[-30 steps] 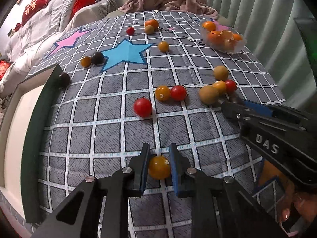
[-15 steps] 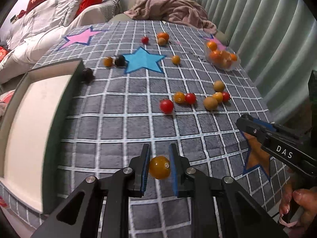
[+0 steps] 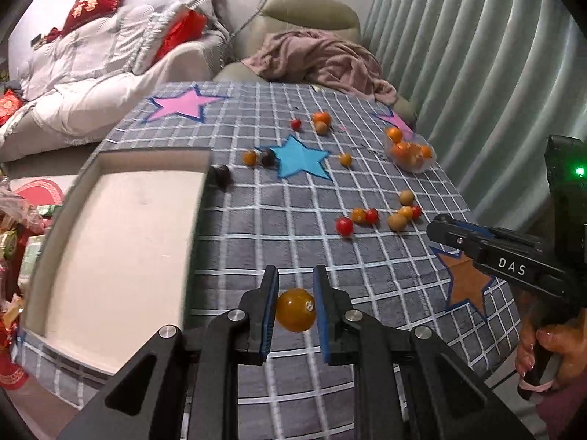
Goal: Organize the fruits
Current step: 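Carry both tomatoes over the white tray and open both tools to drop them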
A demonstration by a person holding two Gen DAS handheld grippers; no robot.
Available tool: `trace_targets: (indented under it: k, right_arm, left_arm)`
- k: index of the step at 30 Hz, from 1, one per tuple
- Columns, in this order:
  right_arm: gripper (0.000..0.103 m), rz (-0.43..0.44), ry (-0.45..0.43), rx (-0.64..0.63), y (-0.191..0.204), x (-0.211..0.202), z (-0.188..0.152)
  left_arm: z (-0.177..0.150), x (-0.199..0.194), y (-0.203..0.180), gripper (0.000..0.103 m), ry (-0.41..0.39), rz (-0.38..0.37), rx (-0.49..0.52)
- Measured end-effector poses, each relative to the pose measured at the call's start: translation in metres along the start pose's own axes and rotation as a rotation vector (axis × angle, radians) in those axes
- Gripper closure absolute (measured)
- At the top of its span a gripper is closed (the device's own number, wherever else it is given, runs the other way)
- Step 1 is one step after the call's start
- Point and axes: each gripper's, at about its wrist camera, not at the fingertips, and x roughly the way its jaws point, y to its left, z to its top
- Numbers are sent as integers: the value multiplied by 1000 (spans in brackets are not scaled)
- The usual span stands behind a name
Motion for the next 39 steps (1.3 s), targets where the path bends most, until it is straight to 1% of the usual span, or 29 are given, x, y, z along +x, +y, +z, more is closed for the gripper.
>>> trace_targets:
  k: [4,10,16,18,20,26,30,35,39]
  right_arm:
    - [74,33,-2,-27,24,-1,11]
    - [74,74,1,-96,74,5,31]
    - [74,131,35,-175,135,30,49]
    - [74,157,64,-190,155,46,53]
    - [74,181,95,-198,173,63,57]
    - [74,201,178,-237,216,113,60]
    - [74,204,220,-258,229,137,56]
    - [73,187,257,-257,233,158,53]
    - [73,183,278,-265,233,165,51]
  left_arm:
    - [6,-14,24,82,-30,32,-19]
    - [15,-28,66,82,-69,98,-57]
    - [23,-24,108,82,-71,168,-86]
    - [23,-15,123,82,-49,204,-96]
    - [21,-6,135,82,-27,222,-109]
    - [9,26,164,82,49,277,-138]
    - [4,40,175,82,77,295,-146]
    - [3,51,181,82,92,315,-151]
    - [3,57,183,82,95,332,-152]
